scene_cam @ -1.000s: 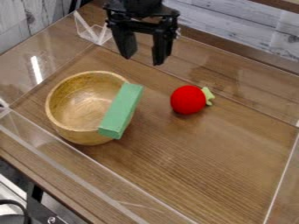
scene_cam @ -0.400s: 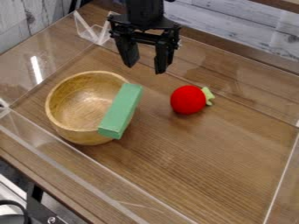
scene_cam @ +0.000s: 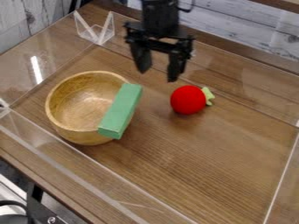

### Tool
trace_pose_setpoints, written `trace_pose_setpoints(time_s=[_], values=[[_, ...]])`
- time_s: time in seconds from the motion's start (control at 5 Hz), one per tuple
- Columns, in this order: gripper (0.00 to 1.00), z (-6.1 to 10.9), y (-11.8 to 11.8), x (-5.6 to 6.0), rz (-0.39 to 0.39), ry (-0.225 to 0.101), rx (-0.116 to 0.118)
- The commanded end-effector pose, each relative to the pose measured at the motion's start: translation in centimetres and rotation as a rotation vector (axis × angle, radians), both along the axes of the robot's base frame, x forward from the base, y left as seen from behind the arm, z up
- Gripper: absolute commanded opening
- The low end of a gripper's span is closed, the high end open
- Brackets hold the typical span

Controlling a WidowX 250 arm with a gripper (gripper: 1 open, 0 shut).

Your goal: Put the green stick in the brown bowl

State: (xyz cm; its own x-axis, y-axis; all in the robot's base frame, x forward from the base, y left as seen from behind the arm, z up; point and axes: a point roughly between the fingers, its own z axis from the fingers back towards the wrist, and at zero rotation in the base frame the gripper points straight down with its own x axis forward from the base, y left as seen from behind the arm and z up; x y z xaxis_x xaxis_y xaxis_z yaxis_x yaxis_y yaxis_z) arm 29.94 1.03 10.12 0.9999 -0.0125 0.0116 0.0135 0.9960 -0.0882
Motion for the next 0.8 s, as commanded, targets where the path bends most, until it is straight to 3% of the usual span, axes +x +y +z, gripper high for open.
trace_pose_setpoints(time_s=[0.0,0.4,0.6], values=[[1.0,1.3,-0.5,1.2,-0.063,-0.061,0.02],[1.0,3.0,0.4,-0.2,-0.137,-0.078,0.028],[1.0,3.1,0.7,-0.1,-0.118,-0.098,0.033]])
